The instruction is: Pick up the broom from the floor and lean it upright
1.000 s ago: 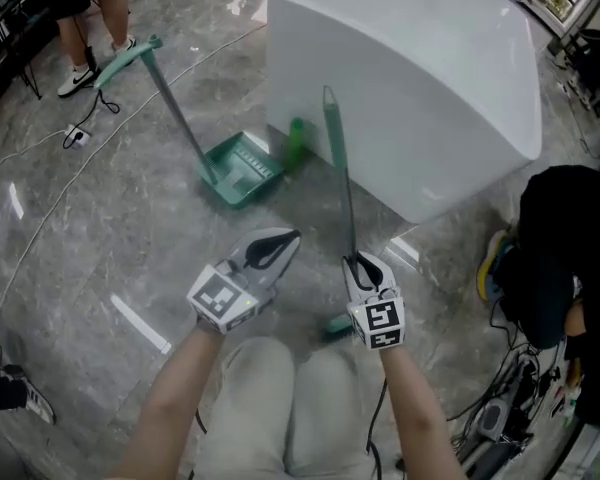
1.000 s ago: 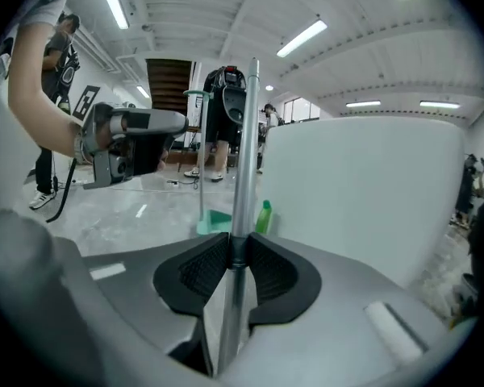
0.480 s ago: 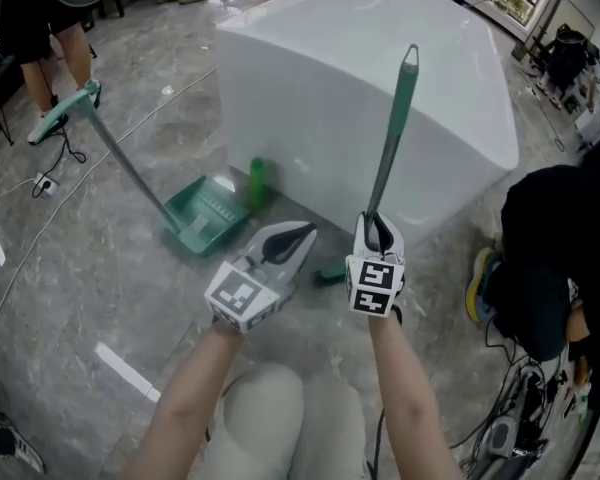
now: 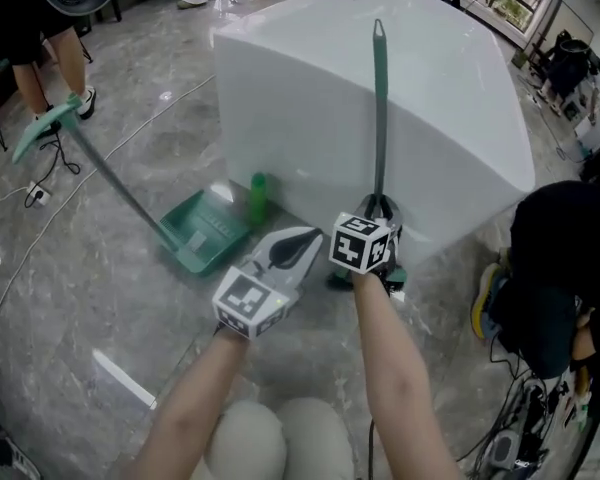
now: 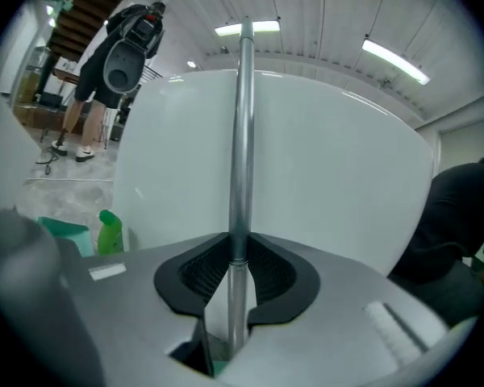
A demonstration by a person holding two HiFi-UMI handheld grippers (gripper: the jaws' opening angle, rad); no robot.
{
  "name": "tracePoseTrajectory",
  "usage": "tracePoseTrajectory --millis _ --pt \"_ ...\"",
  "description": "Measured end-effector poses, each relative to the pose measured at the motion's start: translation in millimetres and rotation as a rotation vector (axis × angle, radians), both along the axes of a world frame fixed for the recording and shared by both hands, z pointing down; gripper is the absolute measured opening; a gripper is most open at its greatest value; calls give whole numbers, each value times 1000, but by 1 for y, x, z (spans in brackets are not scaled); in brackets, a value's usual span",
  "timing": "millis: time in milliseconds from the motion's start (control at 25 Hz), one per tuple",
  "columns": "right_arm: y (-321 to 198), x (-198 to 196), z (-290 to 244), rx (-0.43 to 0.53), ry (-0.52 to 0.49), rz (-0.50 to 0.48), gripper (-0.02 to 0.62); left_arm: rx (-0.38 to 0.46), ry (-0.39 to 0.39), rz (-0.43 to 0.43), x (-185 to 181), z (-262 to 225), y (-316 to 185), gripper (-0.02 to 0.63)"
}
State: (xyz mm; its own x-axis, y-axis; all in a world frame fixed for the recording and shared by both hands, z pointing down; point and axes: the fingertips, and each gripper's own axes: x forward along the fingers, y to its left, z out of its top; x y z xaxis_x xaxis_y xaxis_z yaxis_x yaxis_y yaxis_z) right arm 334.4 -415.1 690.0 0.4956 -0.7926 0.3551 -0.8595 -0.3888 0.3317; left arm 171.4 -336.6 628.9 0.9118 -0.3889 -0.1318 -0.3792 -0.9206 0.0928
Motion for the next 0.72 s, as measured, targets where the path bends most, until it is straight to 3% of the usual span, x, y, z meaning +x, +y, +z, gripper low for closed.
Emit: tracePoseTrajectory --millis 200,320,520,720 --pt "-14 12 4 -64 -49 177 77 -14 5 -11 -14 0 -12 0" --pt "-14 13 5 -77 -41 218 80 3 -6 -15 -21 -4 -14 0" --pt "-9 8 3 -48 -16 168 81 4 -18 -14 -25 0 -12 0" --pt "-7 1 7 -40 -7 56 180 6 -36 -7 -19 5 -10 0"
